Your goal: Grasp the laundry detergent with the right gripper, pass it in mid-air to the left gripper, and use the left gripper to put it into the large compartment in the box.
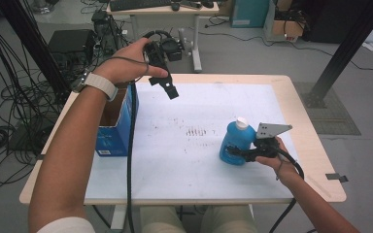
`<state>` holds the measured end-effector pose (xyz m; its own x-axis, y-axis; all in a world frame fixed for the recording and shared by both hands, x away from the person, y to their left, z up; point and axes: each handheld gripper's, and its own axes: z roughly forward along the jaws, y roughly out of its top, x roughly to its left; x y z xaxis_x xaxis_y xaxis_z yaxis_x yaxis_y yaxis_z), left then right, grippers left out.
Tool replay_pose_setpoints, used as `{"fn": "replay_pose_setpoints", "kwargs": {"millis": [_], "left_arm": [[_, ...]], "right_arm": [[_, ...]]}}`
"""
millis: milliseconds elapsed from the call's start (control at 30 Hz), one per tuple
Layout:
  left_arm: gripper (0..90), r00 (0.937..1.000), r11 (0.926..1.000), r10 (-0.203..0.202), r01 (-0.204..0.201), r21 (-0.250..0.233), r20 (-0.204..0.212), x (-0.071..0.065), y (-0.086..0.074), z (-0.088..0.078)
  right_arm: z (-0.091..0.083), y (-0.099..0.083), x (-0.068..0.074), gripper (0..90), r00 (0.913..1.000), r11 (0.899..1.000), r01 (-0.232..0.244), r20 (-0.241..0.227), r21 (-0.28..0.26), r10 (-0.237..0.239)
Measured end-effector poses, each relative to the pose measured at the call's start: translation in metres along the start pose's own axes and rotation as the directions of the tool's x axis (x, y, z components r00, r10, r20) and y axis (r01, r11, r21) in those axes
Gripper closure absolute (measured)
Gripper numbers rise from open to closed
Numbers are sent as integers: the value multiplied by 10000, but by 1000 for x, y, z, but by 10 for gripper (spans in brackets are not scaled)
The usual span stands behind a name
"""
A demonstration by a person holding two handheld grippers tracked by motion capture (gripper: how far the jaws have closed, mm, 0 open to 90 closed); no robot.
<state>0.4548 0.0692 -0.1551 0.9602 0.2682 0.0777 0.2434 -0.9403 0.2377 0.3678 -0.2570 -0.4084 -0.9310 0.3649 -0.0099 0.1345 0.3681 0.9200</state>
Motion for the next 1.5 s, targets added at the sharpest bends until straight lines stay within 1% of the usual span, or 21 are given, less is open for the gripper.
{"fn": "replay_pose_setpoints", "kwargs": {"millis": [333, 367, 533, 767, 800, 867, 900, 933, 967, 1000, 1067, 1100, 1133, 1200, 1300, 1367, 1400, 1467, 1500], "left_arm": [[115, 10000, 10000, 2, -2, 37, -17, 0, 1, 0], [115, 10000, 10000, -13, 13, 22, -10, 0, 1, 0], [115, 10000, 10000, -11, 11, 6, -10, 0, 1, 0], [114, 10000, 10000, 3, -3, 53, 5, 0, 2, 1], [115, 10000, 10000, 3, -3, 58, 5, 0, 2, 1], [115, 10000, 10000, 17, -17, 14, 19, 0, 2, 1], [115, 10000, 10000, 15, -15, 21, 22, 0, 2, 1], [115, 10000, 10000, 1, -1, 20, 35, 0, 3, 1], [115, 10000, 9999, -44, 45, -157, 73, 0, 2, 3], [115, 10000, 10000, 11, -11, 17, 20, 0, 3, 1], [115, 10000, 10000, 22, -22, 16, 8, 0, 3, 1], [114, 10000, 10000, -3, 3, 9, 3, -1, 3, 1], [115, 10000, 10000, 3, -3, 13, 8, -1, 3, 1], [114, 10000, 10000, 10, -10, 37, 12, 0, 3, 1], [114, 10000, 10000, 12, -12, 40, 1, 0, 3, 1], [114, 10000, 10000, 0, 0, -6, 6, -1, 3, 1], [113, 10000, 10000, 32, -32, 8, 4, 0, 3, 1], [113, 10000, 10000, 23, -23, 15, -3, 0, 3, 1], [113, 10000, 10000, 22, -22, -4, 16, 0, 3, 1]], "right_arm": [[0, 0, 0, 437, 10000, 10000, -9, -9, -20, 9], [-1, 0, 1, 437, 9999, 9999, -137, -1, 39, 137], [0, 0, 0, 436, 10000, 10000, -44, -44, 67, 44], [-1, 0, 0, 436, 9999, 9999, -78, -71, 87, 78], [-1, 0, -1, 436, 10000, 9999, -10, -73, 102, 10], [0, 0, 0, 435, 9999, 9999, -126, -56, 66, 126], [-1, 0, -1, 436, 10000, 10000, -49, -79, 70, 49], [0, 0, 0, 435, 9999, 9999, -111, -60, 63, 111], [-1, 0, 0, 435, 9999, 9999, -123, -62, 67, 124], [0, 0, -2, 435, 9998, 9999, 141, -111, -22, -141], [0, 0, 0, 435, 9999, 9999, -131, -70, 68, 131], [0, 0, -2, 435, 9999, 10000, 77, -99, -18, -77], [0, 0, 0, 435, 9999, 9999, -112, -72, 57, 112], [0, 0, -1, 435, 9999, 10000, 61, -99, -32, -61], [0, 0, -2, 435, 9999, 10000, 70, -99, -15, -70], [0, 0, -1, 435, 10000, 10000, -30, -58, 5, 30], [0, 0, -1, 434, 10000, 10000, 22, -76, -13, -22], [0, 0, -1, 435, 10000, 10000, -70, -69, 32, 70], [0, 0, -1, 435, 9999, 10000, 23, -101, 7, -23]]}}
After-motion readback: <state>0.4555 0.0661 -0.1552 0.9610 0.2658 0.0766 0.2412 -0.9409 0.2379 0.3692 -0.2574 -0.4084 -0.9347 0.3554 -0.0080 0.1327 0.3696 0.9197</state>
